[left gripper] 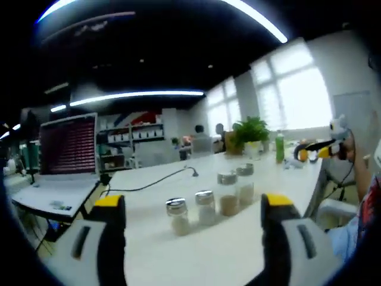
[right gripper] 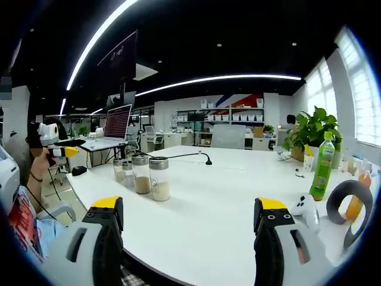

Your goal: Rotate the seasoning bottle until the label or dispensing opening points toward the visible target arrow and the bottle remains upright within the marked orientation range

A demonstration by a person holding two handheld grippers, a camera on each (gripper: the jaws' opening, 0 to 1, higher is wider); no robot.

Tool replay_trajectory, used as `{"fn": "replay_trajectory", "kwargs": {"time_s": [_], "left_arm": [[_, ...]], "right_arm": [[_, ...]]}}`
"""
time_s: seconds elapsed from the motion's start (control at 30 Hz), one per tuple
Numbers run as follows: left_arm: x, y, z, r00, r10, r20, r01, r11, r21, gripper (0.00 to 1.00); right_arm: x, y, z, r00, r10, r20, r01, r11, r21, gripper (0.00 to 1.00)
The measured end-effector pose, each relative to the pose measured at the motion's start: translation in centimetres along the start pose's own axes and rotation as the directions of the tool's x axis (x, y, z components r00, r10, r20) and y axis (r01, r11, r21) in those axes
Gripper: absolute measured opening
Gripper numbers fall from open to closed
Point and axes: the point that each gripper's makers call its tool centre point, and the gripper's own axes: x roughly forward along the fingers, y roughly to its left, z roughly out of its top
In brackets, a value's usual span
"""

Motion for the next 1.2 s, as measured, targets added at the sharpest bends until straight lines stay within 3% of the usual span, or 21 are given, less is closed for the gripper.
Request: {"fn": "replay_trajectory", "kwargs": {"time_s": [0.13,0.33,0.57,0.9,1.2], "left_arm": [[-1.2,-0.3,0.1,1.000,0.006,-0.022,-0.006,1.000,-0.005,1.00],[-2.3,0.2,0.9,0.999,0.045,-0.009,-0.045,0.999,-0.010,1.00],[-4.4,1.7,1.9,0.992,0.128,0.010,-0.127,0.992,-0.024,1.00],[-6.2,2.5,3.1,0.984,0.172,0.048,-0.171,0.985,-0.035,1.00],[-6.8,2.9,3.7,0.980,0.189,0.071,-0.186,0.981,-0.047,1.00]], "right_arm": [[-0.1,-0.2,0.0,1.000,-0.013,-0.006,0.013,1.000,0.007,0.94],[-0.6,-0.1,0.4,0.999,-0.036,-0.008,0.036,0.999,-0.011,0.94],[-1.8,0.1,1.4,0.999,-0.050,0.018,0.050,0.999,-0.017,0.94],[-3.3,-0.6,2.4,0.995,-0.088,0.052,0.089,0.996,-0.016,0.94],[-3.4,-1.2,2.1,0.993,-0.112,0.037,0.112,0.994,-0.010,0.93]]}}
